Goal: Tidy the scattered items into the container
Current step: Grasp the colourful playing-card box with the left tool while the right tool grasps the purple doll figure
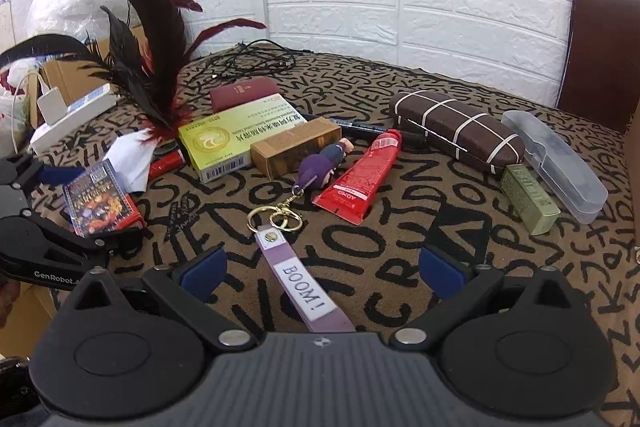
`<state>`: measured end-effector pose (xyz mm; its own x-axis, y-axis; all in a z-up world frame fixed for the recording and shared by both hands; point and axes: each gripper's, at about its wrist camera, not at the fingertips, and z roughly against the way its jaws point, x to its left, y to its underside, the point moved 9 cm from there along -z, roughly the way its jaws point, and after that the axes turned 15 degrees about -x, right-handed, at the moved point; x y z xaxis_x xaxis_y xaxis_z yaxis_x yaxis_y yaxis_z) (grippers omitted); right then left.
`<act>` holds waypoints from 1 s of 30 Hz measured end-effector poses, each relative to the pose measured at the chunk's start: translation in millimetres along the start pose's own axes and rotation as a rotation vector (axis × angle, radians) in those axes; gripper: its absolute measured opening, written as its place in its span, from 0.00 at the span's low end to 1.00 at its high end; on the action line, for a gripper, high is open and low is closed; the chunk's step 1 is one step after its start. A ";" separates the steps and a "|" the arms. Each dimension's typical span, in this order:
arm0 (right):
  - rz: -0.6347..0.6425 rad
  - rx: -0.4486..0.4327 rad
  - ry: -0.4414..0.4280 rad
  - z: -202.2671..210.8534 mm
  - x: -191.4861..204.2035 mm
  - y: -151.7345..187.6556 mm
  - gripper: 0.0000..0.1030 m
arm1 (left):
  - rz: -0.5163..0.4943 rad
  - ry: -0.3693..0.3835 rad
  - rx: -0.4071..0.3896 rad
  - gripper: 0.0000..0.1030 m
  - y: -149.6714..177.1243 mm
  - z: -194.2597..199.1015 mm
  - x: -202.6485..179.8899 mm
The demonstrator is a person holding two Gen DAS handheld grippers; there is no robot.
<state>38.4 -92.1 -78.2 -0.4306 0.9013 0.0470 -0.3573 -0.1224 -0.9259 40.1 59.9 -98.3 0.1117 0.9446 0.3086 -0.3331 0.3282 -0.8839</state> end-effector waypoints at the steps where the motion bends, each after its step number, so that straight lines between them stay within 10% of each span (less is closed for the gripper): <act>1: 0.017 0.012 -0.002 -1.2 -0.8 2.2 1.00 | -0.008 0.017 -0.011 0.93 -1.7 0.4 -3.3; 9: 0.212 -0.022 -0.133 5.4 13.3 3.4 0.99 | 0.069 0.183 -0.019 0.92 -16.9 6.6 -32.6; 13: 0.243 0.032 -0.169 -5.9 13.2 1.2 0.50 | 0.060 0.193 -0.013 0.93 -18.9 6.1 -40.5; 17: 0.152 -0.013 -0.060 -23.8 2.4 -21.4 0.92 | 0.114 0.196 0.030 0.93 -12.8 -1.7 -38.8; 22: -0.056 -0.062 -0.111 -45.1 2.3 -48.3 0.59 | 0.099 0.192 0.031 0.94 -12.9 -0.4 -41.3; 30: -0.010 0.043 -0.050 -102.8 4.7 -38.7 0.56 | 0.101 0.191 0.032 0.95 -10.5 0.6 -43.9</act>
<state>135.4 -40.4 -80.7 -0.4671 0.8810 0.0756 -0.3965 -0.1323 -0.9085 38.1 15.0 -102.3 0.2504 0.9574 0.1438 -0.3806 0.2339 -0.8946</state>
